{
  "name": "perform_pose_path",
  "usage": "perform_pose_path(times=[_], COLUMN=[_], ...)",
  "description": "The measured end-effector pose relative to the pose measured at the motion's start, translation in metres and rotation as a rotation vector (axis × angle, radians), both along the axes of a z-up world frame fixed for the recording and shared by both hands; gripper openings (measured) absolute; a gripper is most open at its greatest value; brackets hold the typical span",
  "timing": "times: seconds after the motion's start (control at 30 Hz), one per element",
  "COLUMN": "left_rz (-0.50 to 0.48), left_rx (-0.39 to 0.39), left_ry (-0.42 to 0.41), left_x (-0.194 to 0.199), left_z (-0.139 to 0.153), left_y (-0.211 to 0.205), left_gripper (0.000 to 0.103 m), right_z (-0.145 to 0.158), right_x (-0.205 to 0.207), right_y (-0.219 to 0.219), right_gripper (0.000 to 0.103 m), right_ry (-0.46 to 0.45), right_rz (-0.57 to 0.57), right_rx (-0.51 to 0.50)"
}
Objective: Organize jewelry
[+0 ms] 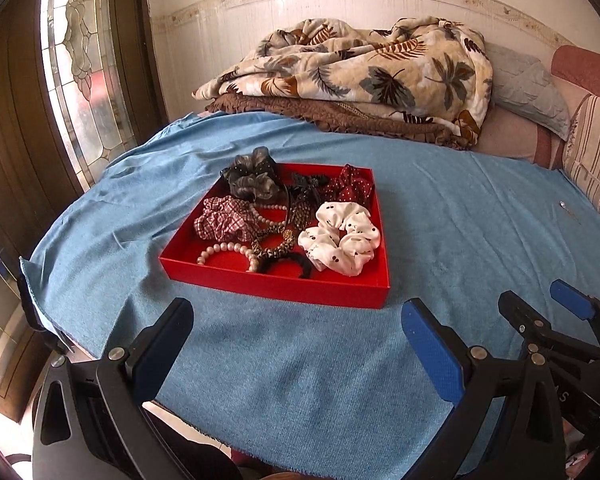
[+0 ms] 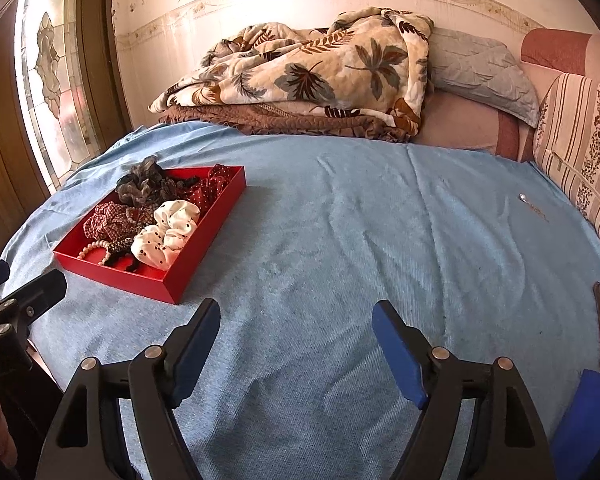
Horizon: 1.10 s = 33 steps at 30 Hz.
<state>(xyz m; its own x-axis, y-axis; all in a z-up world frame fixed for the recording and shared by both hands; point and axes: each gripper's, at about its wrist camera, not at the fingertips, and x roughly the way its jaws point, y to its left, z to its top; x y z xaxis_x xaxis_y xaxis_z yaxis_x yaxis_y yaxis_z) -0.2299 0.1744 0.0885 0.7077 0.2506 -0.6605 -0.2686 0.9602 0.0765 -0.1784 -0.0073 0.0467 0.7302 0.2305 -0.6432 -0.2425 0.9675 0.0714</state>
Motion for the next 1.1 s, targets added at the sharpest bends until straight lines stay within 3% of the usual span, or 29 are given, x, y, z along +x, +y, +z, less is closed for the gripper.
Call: perform_pose_path(times=[1.1], left_rz=[0.009], left_rx=[-0.006], left_ry=[0.064], left_x=[0.005], left_z=[-0.016], left_y=[0.003], left_gripper=[0.103], right_z=[-0.004], right_x=[0.0], right_y=[0.0], right_gripper=[0.084], right_ry=[-0.01], right_rz=[0.003], right_rx=[-0.025])
